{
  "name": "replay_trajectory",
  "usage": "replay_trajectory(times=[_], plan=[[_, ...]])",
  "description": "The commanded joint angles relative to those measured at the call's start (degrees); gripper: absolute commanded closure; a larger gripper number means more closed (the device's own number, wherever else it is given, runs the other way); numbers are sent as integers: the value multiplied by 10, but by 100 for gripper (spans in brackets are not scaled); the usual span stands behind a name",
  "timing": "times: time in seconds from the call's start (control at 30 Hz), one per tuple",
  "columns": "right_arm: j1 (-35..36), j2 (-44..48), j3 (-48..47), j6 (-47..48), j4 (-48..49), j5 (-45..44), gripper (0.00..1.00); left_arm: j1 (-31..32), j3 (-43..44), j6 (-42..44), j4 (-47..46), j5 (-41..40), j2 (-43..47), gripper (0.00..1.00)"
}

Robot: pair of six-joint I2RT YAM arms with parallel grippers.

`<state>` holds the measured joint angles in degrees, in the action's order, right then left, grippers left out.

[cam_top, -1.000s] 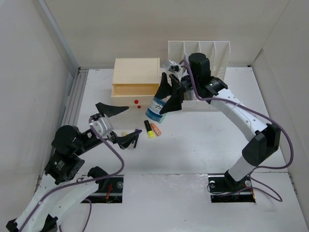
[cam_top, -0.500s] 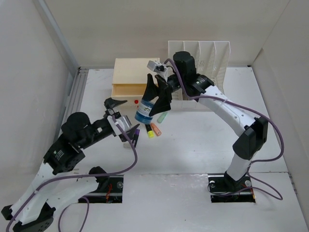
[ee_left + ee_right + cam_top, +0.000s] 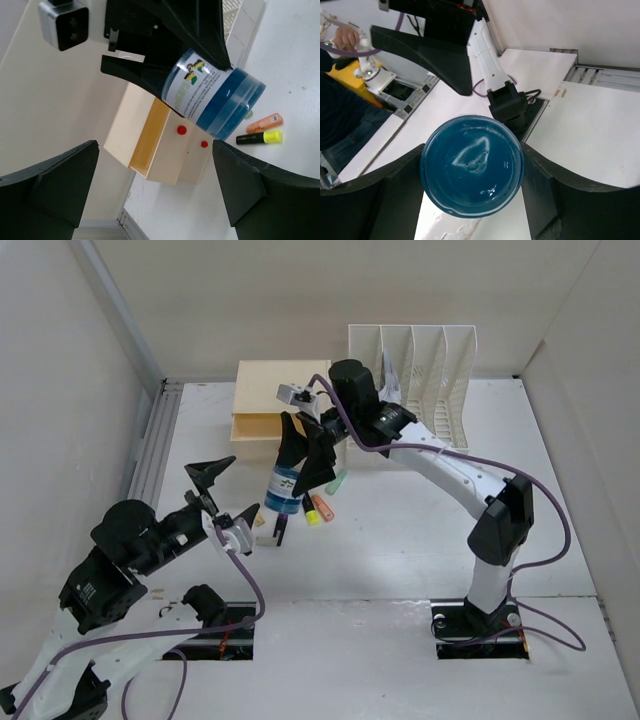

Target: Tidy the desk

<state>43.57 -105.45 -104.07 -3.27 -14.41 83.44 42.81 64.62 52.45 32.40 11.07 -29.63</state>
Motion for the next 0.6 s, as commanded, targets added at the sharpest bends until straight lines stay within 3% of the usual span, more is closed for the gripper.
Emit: replay_trajectory(times=[0.0,0.3,0.57], plan=[[16,1,-27,-9,28,95,100,4,-19,48,17,8,19,4],[37,-17,-22,-9,33,95,100,15,-38,63,22,71,33,6],[55,-22,-4,-14,45,95,100,56,-37,50,35,73,6,6]])
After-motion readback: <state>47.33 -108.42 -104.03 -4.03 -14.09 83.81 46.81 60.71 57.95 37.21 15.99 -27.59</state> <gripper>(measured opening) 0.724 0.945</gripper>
